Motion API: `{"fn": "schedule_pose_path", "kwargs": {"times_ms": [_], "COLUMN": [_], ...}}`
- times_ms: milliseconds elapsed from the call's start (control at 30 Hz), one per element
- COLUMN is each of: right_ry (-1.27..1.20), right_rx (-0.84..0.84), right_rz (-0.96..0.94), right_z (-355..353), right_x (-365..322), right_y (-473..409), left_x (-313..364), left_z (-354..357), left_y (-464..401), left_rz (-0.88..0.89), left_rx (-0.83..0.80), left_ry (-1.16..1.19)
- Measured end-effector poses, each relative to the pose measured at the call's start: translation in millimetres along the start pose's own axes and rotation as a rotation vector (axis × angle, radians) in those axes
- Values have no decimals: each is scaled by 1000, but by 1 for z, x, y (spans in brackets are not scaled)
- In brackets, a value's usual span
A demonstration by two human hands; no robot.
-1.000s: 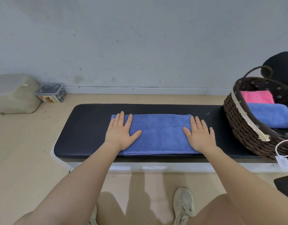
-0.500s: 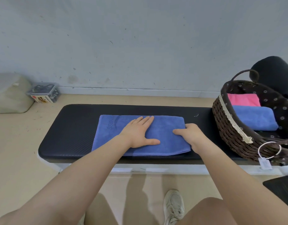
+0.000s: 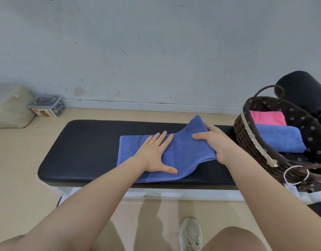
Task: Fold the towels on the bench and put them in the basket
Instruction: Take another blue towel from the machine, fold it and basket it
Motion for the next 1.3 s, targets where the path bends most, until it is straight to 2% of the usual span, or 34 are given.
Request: {"fn": "schedule_pose_path", "kwargs": {"times_ms": [100,167,200,300,400,467,567,700,767,867,933,1000,1100,1167,1200,1300], "right_ry": [250,492,576,688,590,571,681,1210,1318,1224,1216,1209,1111,986,924,835], "right_rx": [-66,-57,-42,-57,-196,-197,-79,-145,-180,-196,-197,-204,-142,-8,53,89], "right_rz": [-92,-158,-184,-191,-9,15,-171,-236,-176,-68,-39,-17,-81,-173,-179,-87], "right_z": [41,71,85,121,143,139,116,97,93,87,86,86,84,78,74,68], "right_x": [-8,-6,-3,11,31,34,31,46,59,72,74,71,66,66,68,73], "right_y": [9,11,11,11,13,13,3,-6,-8,-10,-11,-10,-8,-9,-9,-10], "left_x": [-8,-20,-26,-32,-46,-51,-49,-45,-52,-56,-52,-50,-51,-51,-51,-51], "left_z": [-12,-19,-21,-24,-15,-7,-7,-14,-14,-11,-11,-10,-10,-9,-5,-6], "left_y": [15,26,31,45,50,50,48,46,46,53,57,55,50,52,53,58], "left_rz": [-32,-193,-283,-448,-642,-676,-587,-570,-604,-588,-567,-516,-342,-270,-263,-231], "left_rx": [194,337,359,233,101,101,172,290,339,346,339,348,486,388,244,102], "left_ry": [310,548,718,1305,1420,1363,1152,1020,989,870,695,354,-161,-314,-328,-375]}}
Point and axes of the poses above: each hand's wrist, its own y-axis away from the middle knuckle, its own z-axis out of the palm, x = y × z, the point moved 2 cm from there along -y, towards the middle knuckle, and after that the axes turned 12 degrees about -y, right-handed, at the moved point
